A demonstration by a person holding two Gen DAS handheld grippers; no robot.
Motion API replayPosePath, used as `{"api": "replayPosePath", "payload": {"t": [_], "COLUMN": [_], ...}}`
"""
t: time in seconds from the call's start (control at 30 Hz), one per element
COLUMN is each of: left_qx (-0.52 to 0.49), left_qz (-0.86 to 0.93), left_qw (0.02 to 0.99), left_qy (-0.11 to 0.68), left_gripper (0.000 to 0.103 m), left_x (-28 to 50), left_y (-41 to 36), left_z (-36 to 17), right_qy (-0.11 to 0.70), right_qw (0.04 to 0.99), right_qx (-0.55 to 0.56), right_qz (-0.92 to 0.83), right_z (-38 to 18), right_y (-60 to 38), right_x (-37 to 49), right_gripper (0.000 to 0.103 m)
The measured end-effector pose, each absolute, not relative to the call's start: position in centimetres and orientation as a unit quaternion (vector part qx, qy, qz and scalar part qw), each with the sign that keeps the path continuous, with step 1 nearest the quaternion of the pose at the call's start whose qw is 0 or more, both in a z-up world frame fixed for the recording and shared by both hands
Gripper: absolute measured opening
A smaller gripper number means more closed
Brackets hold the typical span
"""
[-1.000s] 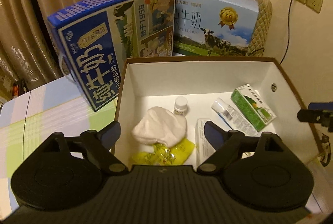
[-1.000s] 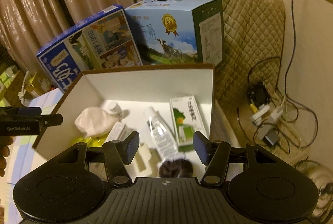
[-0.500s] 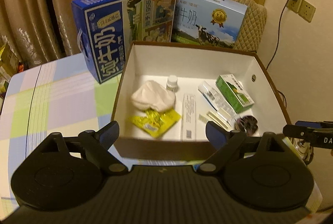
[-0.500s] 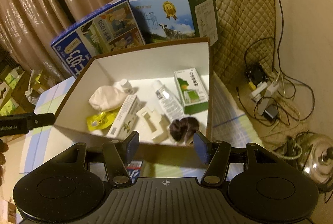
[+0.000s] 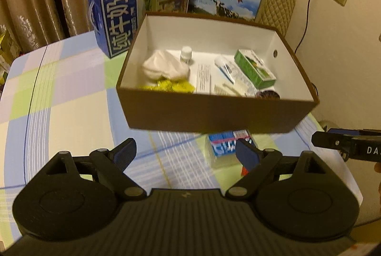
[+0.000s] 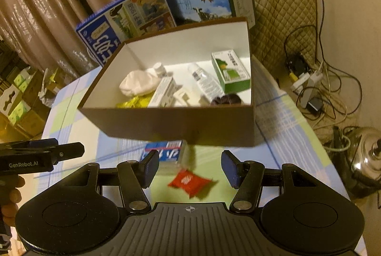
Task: Organize objects
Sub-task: 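Withdraw both open tools from the box toward the blue case and red packet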
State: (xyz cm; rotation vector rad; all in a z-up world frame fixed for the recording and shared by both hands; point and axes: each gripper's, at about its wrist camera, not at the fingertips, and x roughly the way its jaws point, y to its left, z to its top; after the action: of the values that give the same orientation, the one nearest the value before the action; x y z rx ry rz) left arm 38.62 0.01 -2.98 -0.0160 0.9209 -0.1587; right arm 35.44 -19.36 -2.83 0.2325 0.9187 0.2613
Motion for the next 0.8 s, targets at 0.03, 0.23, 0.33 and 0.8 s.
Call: {"api": "replayPosePath", "payload": {"t": [0.03, 0.23, 0.33, 0.8], "left_qx": [-0.008, -0.008, -0.009, 0.003], "left_qz": [-0.077, -0.077, -0.077, -0.082], "left_qw": [0.892, 0.887, 0.884, 0.869], "left_qy": [0.446, 0.455, 0.46, 0.488], "left_gripper": [0.088, 0.088, 0.088, 0.088], "left_x": [38.3, 36.4, 35.6, 33.4], "left_y": [0.0, 0.3, 0.4, -0.1], "left_z": [-3.1, -3.9, -4.3, -6.7], "right_qy": [0.443, 0.454, 0.46, 0.489], "right_qw": [0.881, 0.875, 0.872, 0.858], "right_qx": [0.112, 0.114, 0.114, 0.093], "right_qz": [0.126, 0.121, 0.118, 0.125], "right_z": [-3.0, -3.8, -4.1, -6.5], "right_y": [-19.3, -19.0, -18.8, -17.1], "right_x": [35.1, 33.2, 32.4, 30.2], "right_gripper": [0.055, 0.055, 0.055, 0.055]}}
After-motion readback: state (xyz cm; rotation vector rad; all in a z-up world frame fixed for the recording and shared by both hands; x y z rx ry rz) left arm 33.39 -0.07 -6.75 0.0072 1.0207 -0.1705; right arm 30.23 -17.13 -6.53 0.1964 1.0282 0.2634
